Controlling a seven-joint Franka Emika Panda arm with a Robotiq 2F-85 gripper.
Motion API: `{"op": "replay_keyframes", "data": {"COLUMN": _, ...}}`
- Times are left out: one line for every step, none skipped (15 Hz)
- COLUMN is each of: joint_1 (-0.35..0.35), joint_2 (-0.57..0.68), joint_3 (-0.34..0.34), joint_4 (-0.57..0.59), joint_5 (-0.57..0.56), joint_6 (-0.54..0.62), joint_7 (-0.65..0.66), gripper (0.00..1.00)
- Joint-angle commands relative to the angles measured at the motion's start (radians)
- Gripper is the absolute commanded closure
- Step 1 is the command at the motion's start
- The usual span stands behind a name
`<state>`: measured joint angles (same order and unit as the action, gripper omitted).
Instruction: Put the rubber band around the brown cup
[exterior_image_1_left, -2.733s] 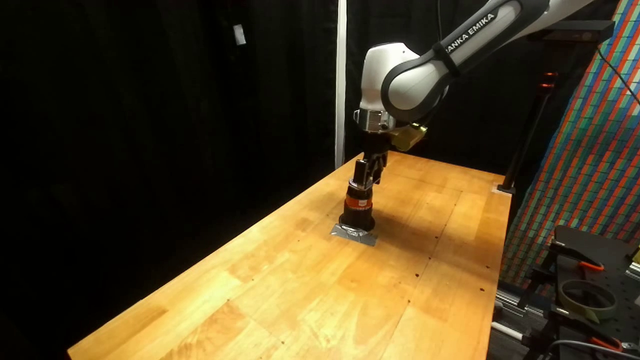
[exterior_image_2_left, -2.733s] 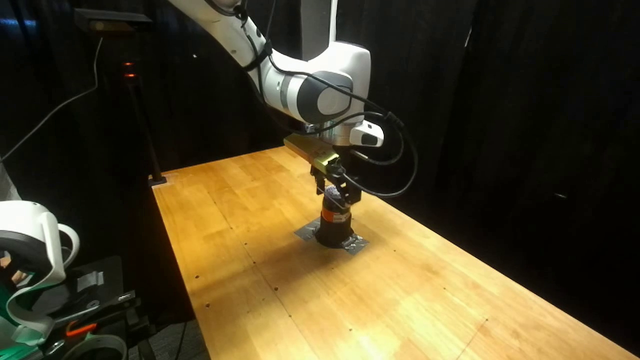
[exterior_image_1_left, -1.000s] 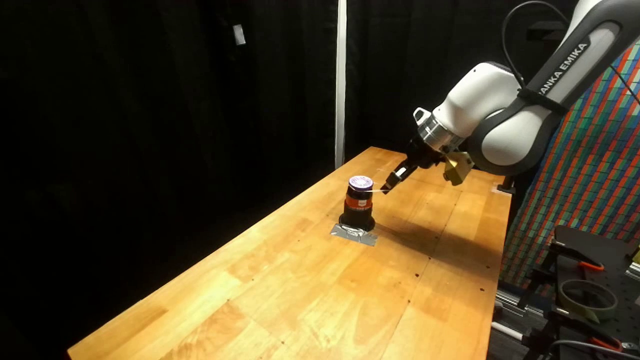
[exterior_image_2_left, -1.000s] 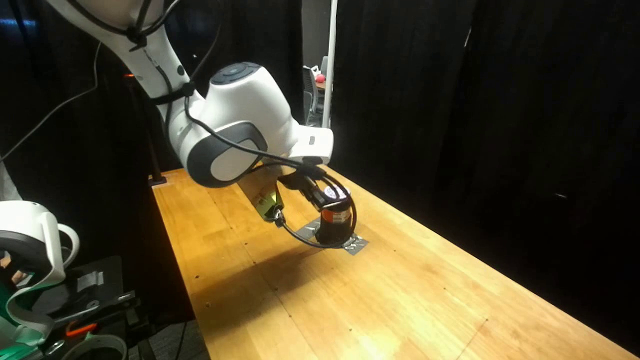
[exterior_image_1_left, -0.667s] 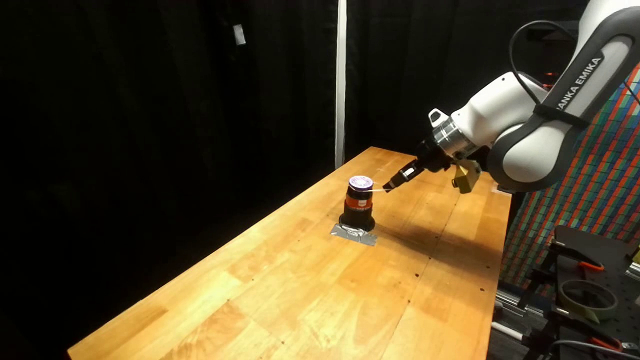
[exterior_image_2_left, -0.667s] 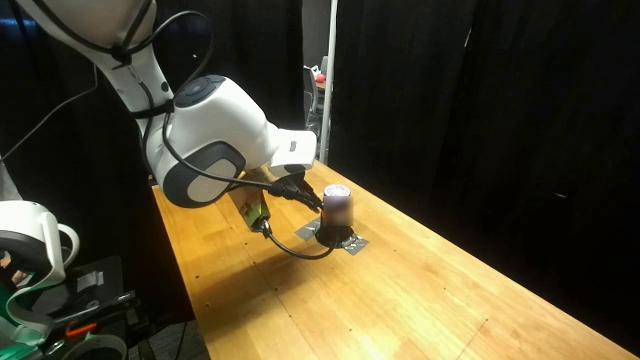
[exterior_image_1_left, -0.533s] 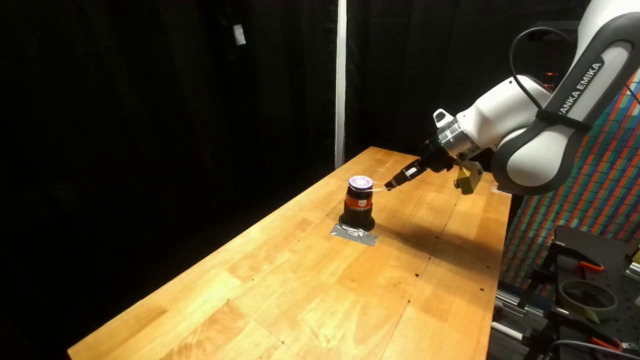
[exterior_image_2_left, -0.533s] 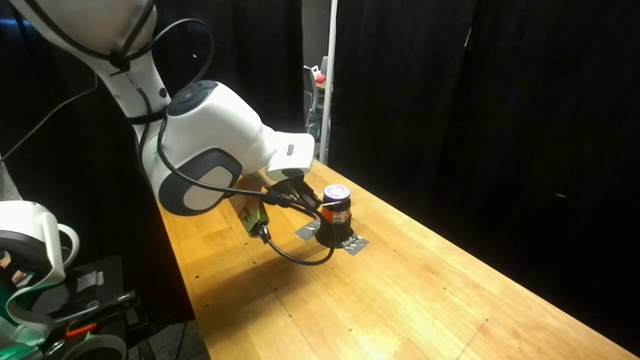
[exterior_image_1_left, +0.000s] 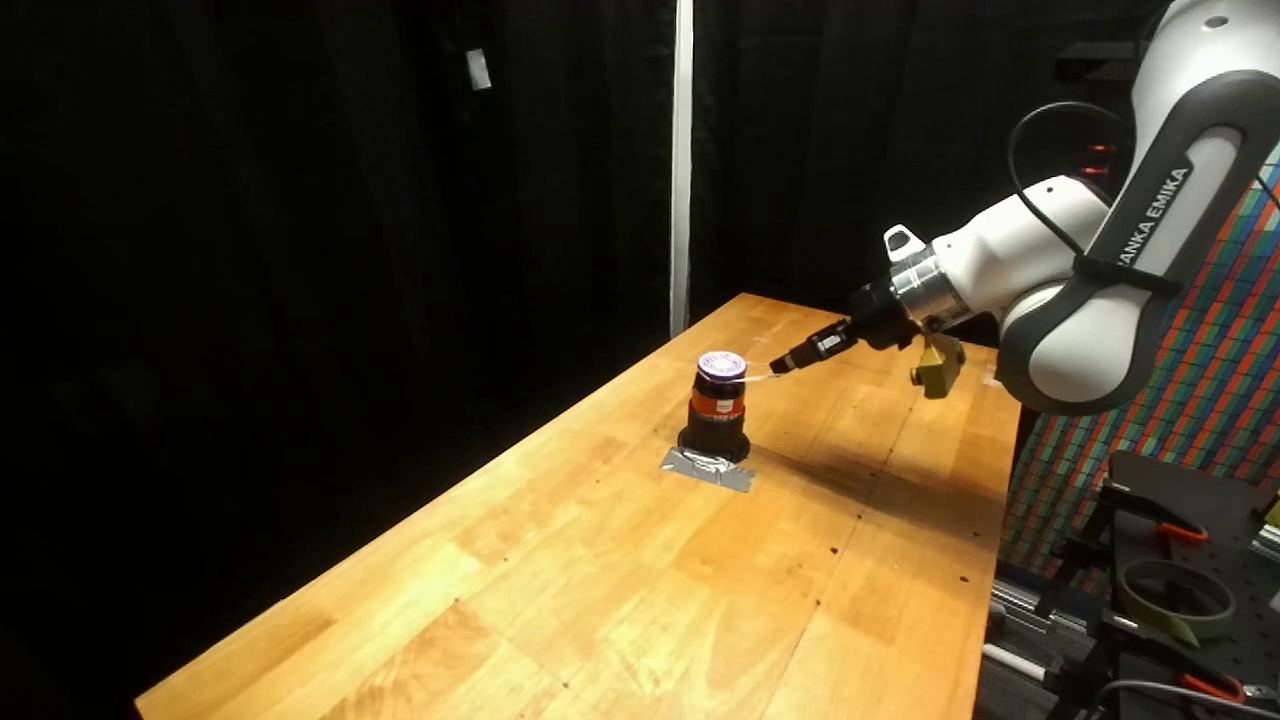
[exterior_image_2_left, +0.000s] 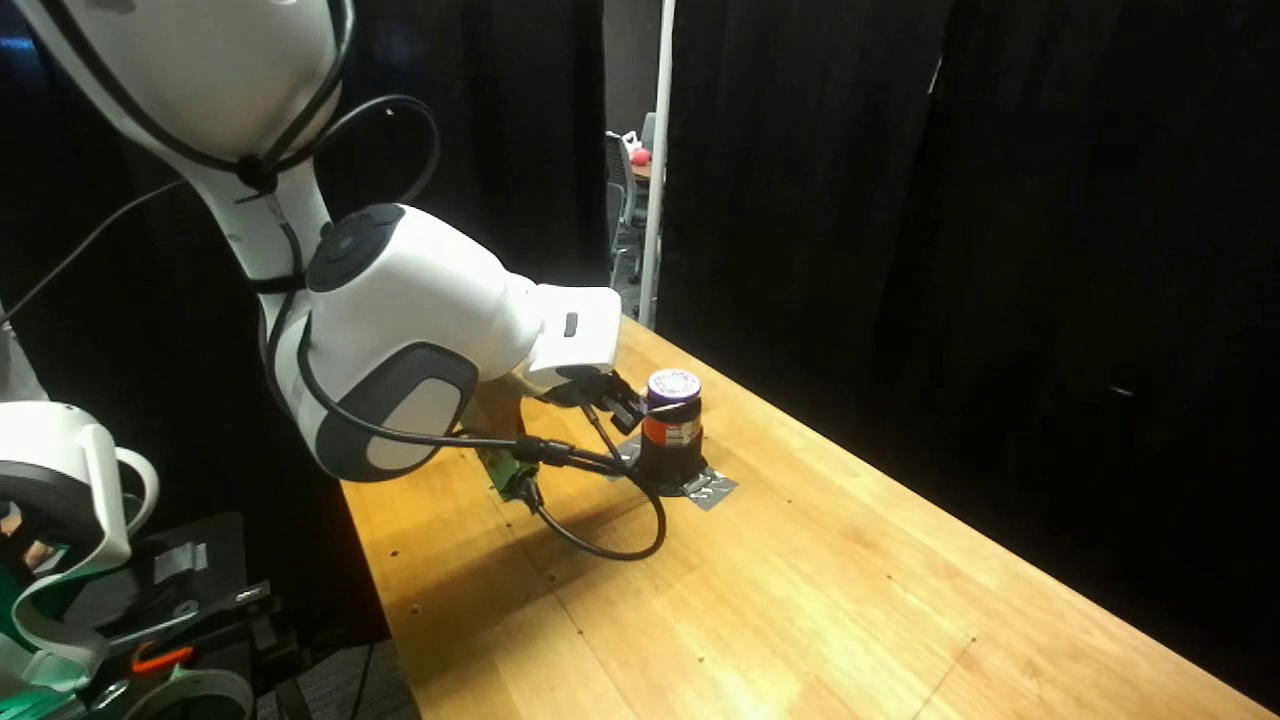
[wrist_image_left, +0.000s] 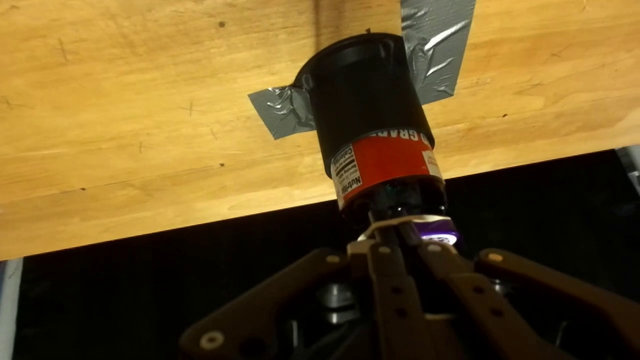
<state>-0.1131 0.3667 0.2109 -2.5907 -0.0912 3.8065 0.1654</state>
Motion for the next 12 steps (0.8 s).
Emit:
{"op": "replay_keyframes", "data": {"joint_1": 0.013, "joint_2": 0.031, "joint_3": -0.024, "joint_4": -0.007, "joint_5": -0.045, "joint_6": 0.099, "joint_7": 0.037, "gripper": 0.92}}
{"op": "replay_keyframes", "data": {"joint_1": 0.012, "joint_2": 0.038, "joint_3": -0.025, "joint_4": -0.006, "joint_5": -0.055, "joint_6": 0.116, "joint_7": 0.043, "gripper": 0.91}}
{"op": "replay_keyframes", "data": {"joint_1": 0.010, "joint_2": 0.046, "joint_3": -0.026, "joint_4": -0.005, "joint_5": -0.062, "joint_6": 0.133, "joint_7": 0.049, "gripper": 0.91}}
{"op": "replay_keyframes", "data": {"joint_1": 0.013, "joint_2": 0.055, "joint_3": -0.029, "joint_4": -0.003, "joint_5": -0.059, "joint_6": 0.155, "joint_7": 0.050, "gripper": 0.91}}
{"op": "replay_keyframes", "data": {"joint_1": 0.015, "joint_2": 0.063, "joint_3": -0.032, "joint_4": 0.000, "joint_5": -0.060, "joint_6": 0.178, "joint_7": 0.050, "gripper": 0.92}}
{"op": "replay_keyframes", "data": {"joint_1": 0.020, "joint_2": 0.068, "joint_3": -0.036, "joint_4": 0.001, "joint_5": -0.053, "joint_6": 0.201, "joint_7": 0.046, "gripper": 0.91}}
{"op": "replay_keyframes", "data": {"joint_1": 0.024, "joint_2": 0.078, "joint_3": -0.039, "joint_4": 0.004, "joint_5": -0.050, "joint_6": 0.227, "joint_7": 0.044, "gripper": 0.91}}
{"op": "replay_keyframes", "data": {"joint_1": 0.030, "joint_2": 0.085, "joint_3": -0.044, "joint_4": 0.006, "joint_5": -0.043, "joint_6": 0.253, "joint_7": 0.039, "gripper": 0.89}}
{"op": "replay_keyframes", "data": {"joint_1": 0.033, "joint_2": 0.092, "joint_3": -0.047, "joint_4": 0.009, "joint_5": -0.045, "joint_6": 0.272, "joint_7": 0.039, "gripper": 0.89}}
{"op": "replay_keyframes", "data": {"joint_1": 0.036, "joint_2": 0.100, "joint_3": -0.050, "joint_4": 0.012, "joint_5": -0.045, "joint_6": 0.289, "joint_7": 0.039, "gripper": 0.86}}
{"op": "replay_keyframes", "data": {"joint_1": 0.041, "joint_2": 0.109, "joint_3": -0.054, "joint_4": 0.015, "joint_5": -0.042, "joint_6": 0.307, "joint_7": 0.037, "gripper": 0.87}}
{"op": "replay_keyframes", "data": {"joint_1": 0.044, "joint_2": 0.114, "joint_3": -0.057, "joint_4": 0.018, "joint_5": -0.040, "joint_6": 0.318, "joint_7": 0.037, "gripper": 0.87}}
